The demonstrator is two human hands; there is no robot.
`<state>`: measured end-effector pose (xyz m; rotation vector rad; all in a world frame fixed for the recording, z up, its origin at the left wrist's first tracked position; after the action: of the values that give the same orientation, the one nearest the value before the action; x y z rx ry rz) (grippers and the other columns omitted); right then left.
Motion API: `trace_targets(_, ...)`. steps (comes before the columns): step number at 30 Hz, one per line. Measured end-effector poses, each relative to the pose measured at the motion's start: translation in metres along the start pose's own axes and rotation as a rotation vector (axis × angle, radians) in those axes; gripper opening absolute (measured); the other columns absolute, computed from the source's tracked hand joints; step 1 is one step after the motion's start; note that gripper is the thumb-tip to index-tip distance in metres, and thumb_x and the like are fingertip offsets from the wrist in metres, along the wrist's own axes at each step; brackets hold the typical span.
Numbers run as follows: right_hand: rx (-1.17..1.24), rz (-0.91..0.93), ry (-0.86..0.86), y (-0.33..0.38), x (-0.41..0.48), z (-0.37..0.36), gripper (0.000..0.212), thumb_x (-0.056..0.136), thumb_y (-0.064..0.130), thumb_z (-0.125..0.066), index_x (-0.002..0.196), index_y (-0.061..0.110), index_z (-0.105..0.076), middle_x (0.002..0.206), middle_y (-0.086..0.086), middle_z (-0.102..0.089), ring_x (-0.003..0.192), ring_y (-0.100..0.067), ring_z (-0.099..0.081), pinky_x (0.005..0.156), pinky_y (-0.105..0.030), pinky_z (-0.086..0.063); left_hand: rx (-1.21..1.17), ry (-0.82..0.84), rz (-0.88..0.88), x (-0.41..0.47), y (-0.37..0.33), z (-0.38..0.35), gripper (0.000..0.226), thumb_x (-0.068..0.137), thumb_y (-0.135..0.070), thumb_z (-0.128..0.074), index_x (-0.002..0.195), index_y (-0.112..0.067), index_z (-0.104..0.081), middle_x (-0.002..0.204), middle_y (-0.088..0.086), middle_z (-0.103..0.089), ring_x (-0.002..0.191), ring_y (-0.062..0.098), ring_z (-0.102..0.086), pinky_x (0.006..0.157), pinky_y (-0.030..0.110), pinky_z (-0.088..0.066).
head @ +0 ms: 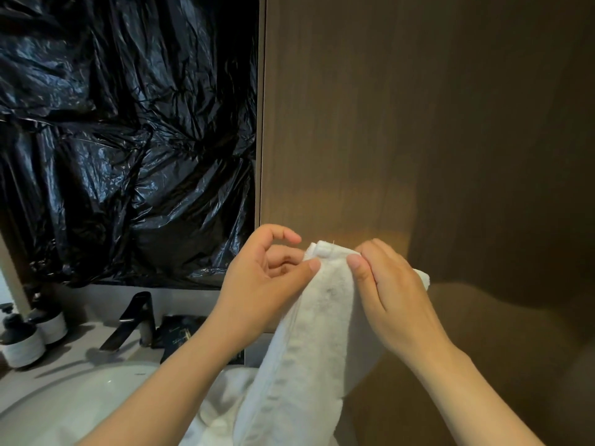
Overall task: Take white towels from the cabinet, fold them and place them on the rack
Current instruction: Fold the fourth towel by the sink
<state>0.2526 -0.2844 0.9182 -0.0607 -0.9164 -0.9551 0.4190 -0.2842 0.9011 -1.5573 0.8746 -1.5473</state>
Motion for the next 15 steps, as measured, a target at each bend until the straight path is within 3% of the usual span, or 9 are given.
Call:
trace_targets(3, 0.008, 0.018, -0.02, 0.002, 0.004, 0.003, 0.031, 0.103, 0.04, -0.03, 0.079, 0.028, -0.044, 0.077, 0.016, -0.046, 0.076, -0.007, -0.049, 0.066, -0.018, -0.035, 0.158, 0.083, 0.118, -0.015, 0.029, 0.006, 0.06, 0.06, -0.05, -0.085, 0.109, -0.029, -0.057, 0.088, -0.002, -0.075, 0.082, 0.017, -0.072, 0.078, 0.027, -0.058)
trace_targets(7, 0.018, -0.012, -0.02, 0.005, 0.009, 0.002, 0.032, 0.098, 0.053, -0.036, 0.081, 0.029, -0.049, 0.079, 0.019, -0.048, 0.077, -0.006, -0.054, 0.063, -0.01, -0.038, 0.231, 0.211, 0.238, -0.044, 0.077, 0.006, 0.034, 0.072, -0.041, -0.079, 0.101, -0.025, -0.068, 0.094, -0.006, -0.074, 0.083, 0.011, -0.071, 0.075, 0.025, -0.058)
trace_targets(10, -0.002, 0.017, -0.019, 0.013, 0.01, -0.001, 0.034, 0.097, 0.054, -0.037, 0.082, 0.026, -0.049, 0.078, 0.018, -0.048, 0.072, -0.007, -0.053, 0.063, -0.011, -0.037, 0.226, 0.257, 0.246, -0.06, 0.097, 0.004, 0.039, 0.074, -0.048, -0.07, 0.1, -0.019, -0.07, 0.097, -0.001, -0.073, 0.085, 0.014, -0.07, 0.073, 0.024, -0.057)
trace_targets(15, -0.037, 0.057, -0.054, 0.019, 0.013, -0.001, 0.034, 0.098, 0.048, -0.038, 0.08, 0.021, -0.05, 0.076, 0.011, -0.049, 0.07, -0.01, -0.052, 0.061, -0.018, -0.041, 0.253, 0.298, 0.286, -0.081, 0.119, 0.01, 0.058, 0.086, -0.055, -0.062, 0.111, -0.004, -0.058, 0.108, 0.016, -0.065, 0.096, 0.025, -0.065, 0.088, 0.048, -0.052)
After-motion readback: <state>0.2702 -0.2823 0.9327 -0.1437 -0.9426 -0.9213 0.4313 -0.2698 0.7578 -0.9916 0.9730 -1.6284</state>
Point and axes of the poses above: each hand's wrist, its own x-axis towards the middle knuckle, its own z-axis out of the back of the hand, y = z × x, the point moved 9 cm from there along x, towards the middle knuckle
